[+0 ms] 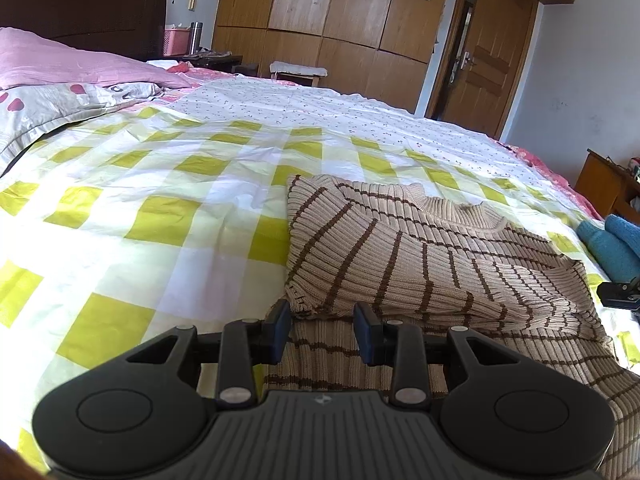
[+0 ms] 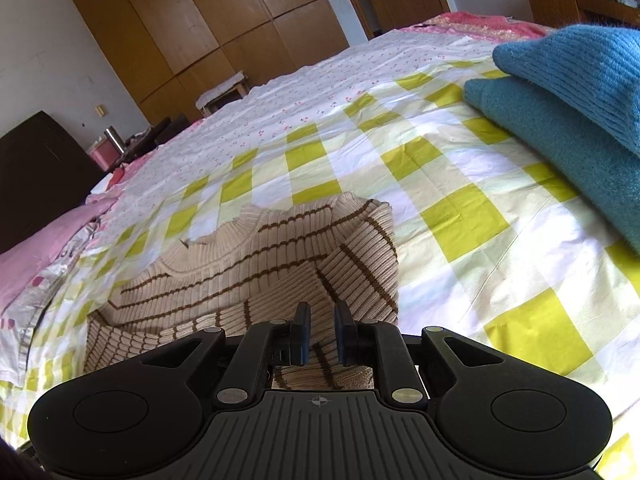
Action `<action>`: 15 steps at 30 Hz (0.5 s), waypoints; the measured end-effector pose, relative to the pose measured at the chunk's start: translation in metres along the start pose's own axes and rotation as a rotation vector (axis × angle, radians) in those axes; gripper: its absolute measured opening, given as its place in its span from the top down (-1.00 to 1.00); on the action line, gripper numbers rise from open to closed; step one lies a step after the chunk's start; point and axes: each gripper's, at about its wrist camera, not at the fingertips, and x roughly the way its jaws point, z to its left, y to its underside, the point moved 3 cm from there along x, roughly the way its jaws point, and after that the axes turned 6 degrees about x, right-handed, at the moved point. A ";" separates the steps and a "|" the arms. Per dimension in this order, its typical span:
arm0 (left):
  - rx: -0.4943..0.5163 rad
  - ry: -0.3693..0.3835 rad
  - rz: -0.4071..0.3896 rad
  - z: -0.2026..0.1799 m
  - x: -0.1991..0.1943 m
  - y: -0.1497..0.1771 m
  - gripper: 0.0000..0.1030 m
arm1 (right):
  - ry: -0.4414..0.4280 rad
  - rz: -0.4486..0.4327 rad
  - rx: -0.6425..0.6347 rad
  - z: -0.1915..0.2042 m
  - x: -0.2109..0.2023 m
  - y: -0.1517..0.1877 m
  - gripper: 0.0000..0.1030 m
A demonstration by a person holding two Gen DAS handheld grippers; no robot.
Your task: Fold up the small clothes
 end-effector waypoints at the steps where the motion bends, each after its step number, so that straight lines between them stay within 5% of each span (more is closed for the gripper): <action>1: 0.001 -0.001 -0.003 0.000 -0.001 0.000 0.23 | 0.000 -0.008 -0.021 0.003 -0.002 0.001 0.70; 15: 0.024 -0.012 0.039 -0.003 0.007 0.004 0.23 | 0.113 0.035 -0.312 0.032 0.021 0.028 0.70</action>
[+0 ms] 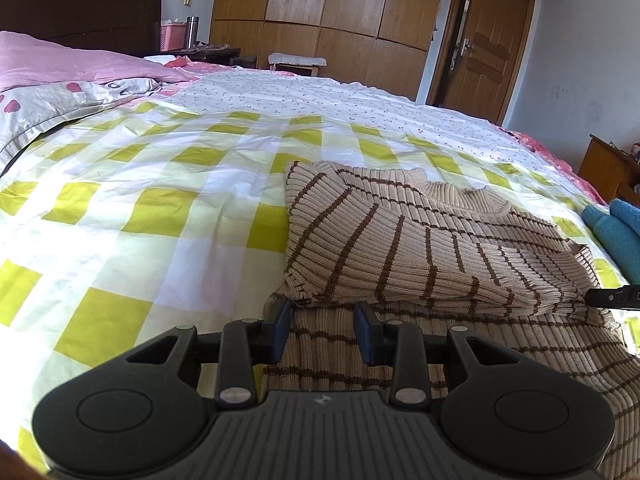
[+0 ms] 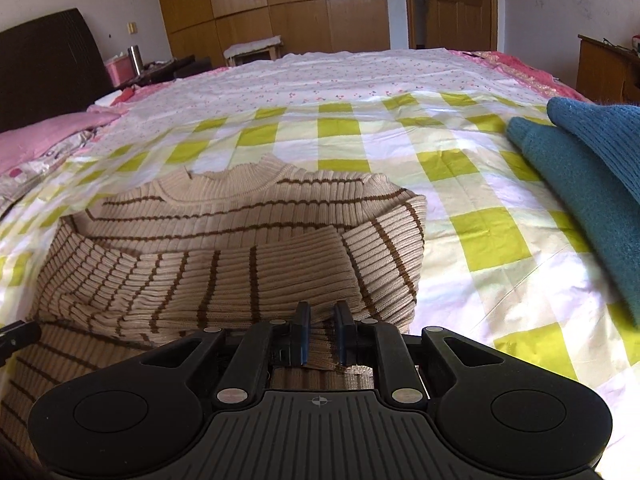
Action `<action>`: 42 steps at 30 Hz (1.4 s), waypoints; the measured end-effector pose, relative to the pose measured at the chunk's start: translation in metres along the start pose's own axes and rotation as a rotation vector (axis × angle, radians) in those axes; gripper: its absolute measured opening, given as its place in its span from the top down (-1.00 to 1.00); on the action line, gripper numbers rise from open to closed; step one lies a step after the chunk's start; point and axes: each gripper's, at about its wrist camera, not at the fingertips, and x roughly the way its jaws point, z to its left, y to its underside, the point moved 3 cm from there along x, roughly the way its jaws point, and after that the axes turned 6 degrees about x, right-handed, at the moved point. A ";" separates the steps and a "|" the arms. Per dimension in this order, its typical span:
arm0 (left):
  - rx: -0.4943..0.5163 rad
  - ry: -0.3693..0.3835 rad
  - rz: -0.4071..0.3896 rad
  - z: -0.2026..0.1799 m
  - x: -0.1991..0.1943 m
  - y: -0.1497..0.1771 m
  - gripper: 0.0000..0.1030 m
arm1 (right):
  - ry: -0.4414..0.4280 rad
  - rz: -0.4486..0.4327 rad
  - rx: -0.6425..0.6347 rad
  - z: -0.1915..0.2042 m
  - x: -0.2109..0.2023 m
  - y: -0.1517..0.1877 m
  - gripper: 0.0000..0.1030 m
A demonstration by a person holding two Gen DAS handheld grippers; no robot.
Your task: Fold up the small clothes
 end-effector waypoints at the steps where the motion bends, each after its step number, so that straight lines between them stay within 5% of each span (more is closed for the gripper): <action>1: 0.000 -0.001 0.001 0.000 0.000 0.000 0.23 | 0.006 0.003 -0.007 0.000 0.000 0.002 0.70; 42: 0.019 -0.043 0.104 -0.010 -0.064 0.043 0.20 | -0.052 -0.018 -0.120 -0.009 -0.076 0.031 0.63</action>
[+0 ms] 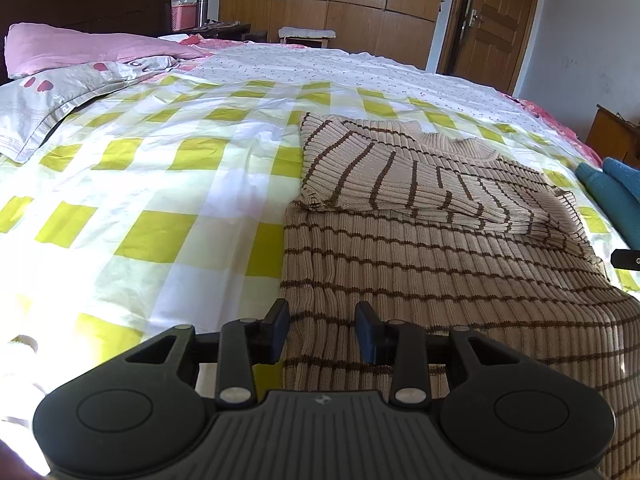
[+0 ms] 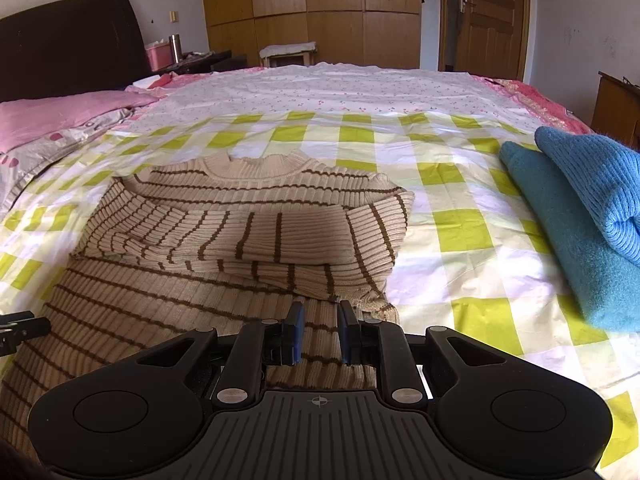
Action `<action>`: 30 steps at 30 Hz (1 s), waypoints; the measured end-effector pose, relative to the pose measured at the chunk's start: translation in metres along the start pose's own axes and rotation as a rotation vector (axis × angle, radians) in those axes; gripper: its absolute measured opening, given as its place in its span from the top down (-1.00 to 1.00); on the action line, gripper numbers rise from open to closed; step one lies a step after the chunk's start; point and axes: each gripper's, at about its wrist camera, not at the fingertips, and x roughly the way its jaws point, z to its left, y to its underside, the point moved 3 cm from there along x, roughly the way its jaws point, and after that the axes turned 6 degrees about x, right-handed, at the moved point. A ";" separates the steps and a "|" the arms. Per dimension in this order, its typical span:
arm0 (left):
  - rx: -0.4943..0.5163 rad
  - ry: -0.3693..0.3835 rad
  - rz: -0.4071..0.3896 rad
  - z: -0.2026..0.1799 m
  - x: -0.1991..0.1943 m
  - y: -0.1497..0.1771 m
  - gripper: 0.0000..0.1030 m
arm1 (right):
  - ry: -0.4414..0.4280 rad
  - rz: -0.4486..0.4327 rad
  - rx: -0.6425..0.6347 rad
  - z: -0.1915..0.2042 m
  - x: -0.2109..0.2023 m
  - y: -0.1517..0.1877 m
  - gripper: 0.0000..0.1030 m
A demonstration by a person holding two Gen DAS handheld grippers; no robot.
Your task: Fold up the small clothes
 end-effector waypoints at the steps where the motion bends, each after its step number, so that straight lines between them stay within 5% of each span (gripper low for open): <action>1: 0.002 0.000 0.005 0.000 -0.001 0.002 0.20 | -0.003 0.003 0.000 0.000 -0.002 0.003 0.62; 30: 0.150 0.012 0.027 -0.024 -0.033 0.030 0.09 | 0.044 0.138 -0.015 -0.019 -0.059 0.085 0.39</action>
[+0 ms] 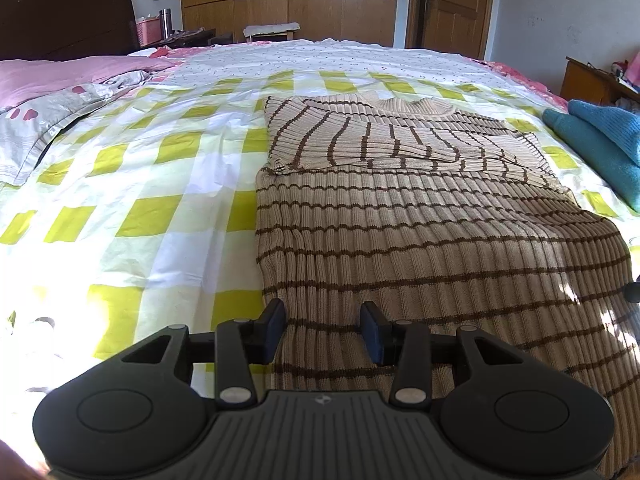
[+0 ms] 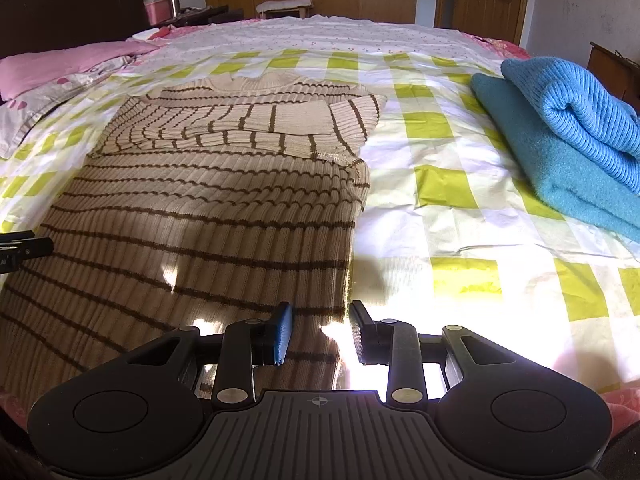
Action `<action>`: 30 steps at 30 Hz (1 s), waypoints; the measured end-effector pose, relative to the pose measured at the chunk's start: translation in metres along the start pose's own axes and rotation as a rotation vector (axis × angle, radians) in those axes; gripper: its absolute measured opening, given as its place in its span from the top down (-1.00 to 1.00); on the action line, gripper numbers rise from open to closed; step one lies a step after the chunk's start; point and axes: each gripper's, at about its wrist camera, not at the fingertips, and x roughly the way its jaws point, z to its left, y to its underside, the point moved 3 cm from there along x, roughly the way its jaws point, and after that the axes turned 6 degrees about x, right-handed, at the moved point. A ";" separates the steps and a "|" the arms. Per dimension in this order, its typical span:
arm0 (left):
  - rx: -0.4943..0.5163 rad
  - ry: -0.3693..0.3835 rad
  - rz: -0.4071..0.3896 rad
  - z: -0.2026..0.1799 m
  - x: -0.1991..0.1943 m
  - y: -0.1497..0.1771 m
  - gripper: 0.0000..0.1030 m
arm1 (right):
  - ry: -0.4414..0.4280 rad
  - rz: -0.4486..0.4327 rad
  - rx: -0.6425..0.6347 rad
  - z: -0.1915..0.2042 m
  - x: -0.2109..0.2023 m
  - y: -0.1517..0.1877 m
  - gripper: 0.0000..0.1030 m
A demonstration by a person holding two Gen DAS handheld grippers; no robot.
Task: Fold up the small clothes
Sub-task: 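Lower both grippers to the sweater hem and grasp it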
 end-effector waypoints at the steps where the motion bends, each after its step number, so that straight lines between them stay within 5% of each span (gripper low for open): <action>1: 0.004 0.000 0.001 -0.001 -0.001 0.001 0.09 | -0.002 0.010 0.003 0.000 0.000 0.002 0.39; 13: 0.034 0.031 0.049 -0.007 -0.015 0.018 0.01 | -0.002 0.048 -0.014 -0.002 -0.008 0.019 0.29; 23: -0.095 0.120 0.188 0.014 -0.037 0.039 -0.01 | -0.064 0.105 -0.002 -0.005 -0.022 0.030 0.21; 30: -0.014 0.131 0.242 -0.002 -0.042 0.044 -0.01 | -0.092 0.172 0.017 -0.010 -0.029 0.036 0.20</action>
